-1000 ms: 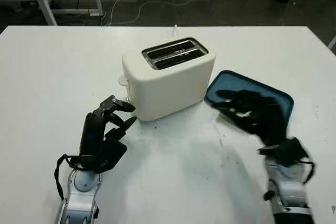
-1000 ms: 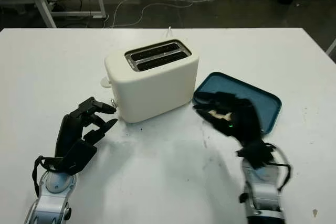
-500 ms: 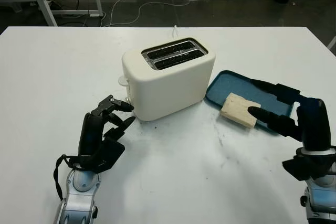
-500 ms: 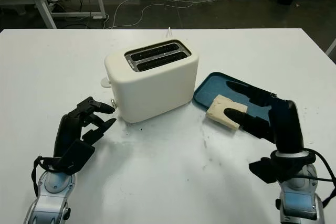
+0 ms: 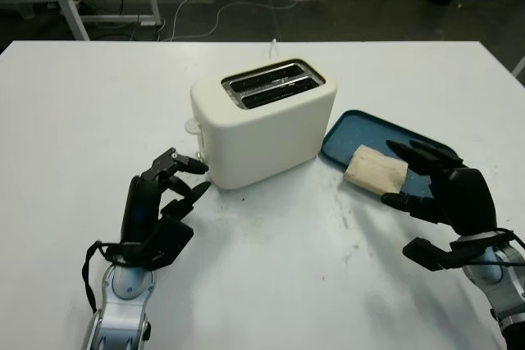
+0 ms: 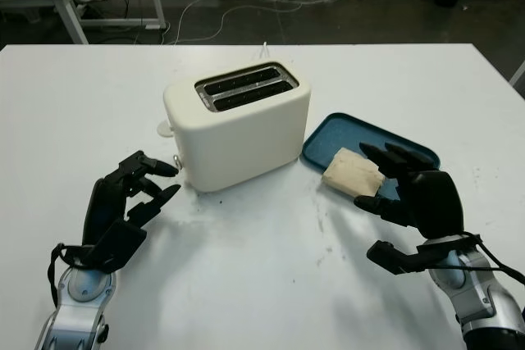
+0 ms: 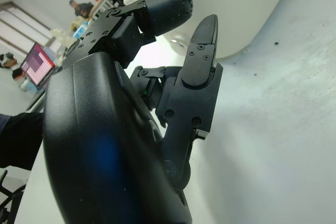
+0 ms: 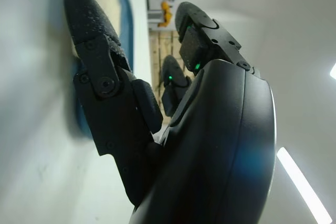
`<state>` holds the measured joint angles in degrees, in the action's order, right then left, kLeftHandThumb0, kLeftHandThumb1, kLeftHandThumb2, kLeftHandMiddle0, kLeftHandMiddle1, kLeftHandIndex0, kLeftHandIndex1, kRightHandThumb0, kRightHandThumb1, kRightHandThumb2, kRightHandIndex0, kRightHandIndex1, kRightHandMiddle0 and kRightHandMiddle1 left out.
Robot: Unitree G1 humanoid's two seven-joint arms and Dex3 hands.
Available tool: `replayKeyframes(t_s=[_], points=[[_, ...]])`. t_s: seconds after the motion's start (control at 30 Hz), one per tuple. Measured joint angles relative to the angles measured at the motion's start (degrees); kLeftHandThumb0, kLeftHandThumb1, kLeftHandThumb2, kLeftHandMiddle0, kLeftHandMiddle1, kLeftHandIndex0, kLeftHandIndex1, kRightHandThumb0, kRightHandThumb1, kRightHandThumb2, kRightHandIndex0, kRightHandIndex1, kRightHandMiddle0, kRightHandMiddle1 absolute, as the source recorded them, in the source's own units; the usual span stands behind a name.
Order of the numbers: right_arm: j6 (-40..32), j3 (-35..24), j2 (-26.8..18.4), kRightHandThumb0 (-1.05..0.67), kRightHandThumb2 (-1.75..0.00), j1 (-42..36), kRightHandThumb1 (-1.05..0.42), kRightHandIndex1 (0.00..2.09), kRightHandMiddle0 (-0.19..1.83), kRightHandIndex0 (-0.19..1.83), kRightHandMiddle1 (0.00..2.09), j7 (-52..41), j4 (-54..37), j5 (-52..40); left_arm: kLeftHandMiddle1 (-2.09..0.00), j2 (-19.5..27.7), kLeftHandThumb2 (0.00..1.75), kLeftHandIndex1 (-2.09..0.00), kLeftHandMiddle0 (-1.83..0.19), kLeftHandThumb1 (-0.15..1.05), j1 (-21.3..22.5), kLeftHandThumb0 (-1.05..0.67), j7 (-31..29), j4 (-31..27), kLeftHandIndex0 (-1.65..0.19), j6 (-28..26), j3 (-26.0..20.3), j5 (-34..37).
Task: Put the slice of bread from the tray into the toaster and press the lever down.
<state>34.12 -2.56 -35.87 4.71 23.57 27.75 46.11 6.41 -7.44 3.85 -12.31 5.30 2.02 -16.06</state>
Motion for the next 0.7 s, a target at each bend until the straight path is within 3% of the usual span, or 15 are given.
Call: replayKeyframes(t_s=[0.37, 0.7], points=[[-1.8, 6.4, -7.2, -1.05, 0.0, 1.9, -0.81, 0.0, 0.2, 0.11, 0.0, 4.0, 4.6, 1.9, -1.61, 0.0, 0.13, -1.21, -0.6, 0.92, 0.0, -0.32, -0.1, 0.0, -0.56, 0.0, 0.0, 0.2], [-4.6, 10.9, -8.3, -0.89, 0.0, 4.0, -0.79, 0.04, 0.32, 0.25, 0.03, 10.9, 6.4, 4.7, -1.59, 0.0, 0.14, -1.19, -0.61, 0.92, 0.0, -0.32, -0.1, 0.0, -0.56, 0.0, 0.0, 0.1]])
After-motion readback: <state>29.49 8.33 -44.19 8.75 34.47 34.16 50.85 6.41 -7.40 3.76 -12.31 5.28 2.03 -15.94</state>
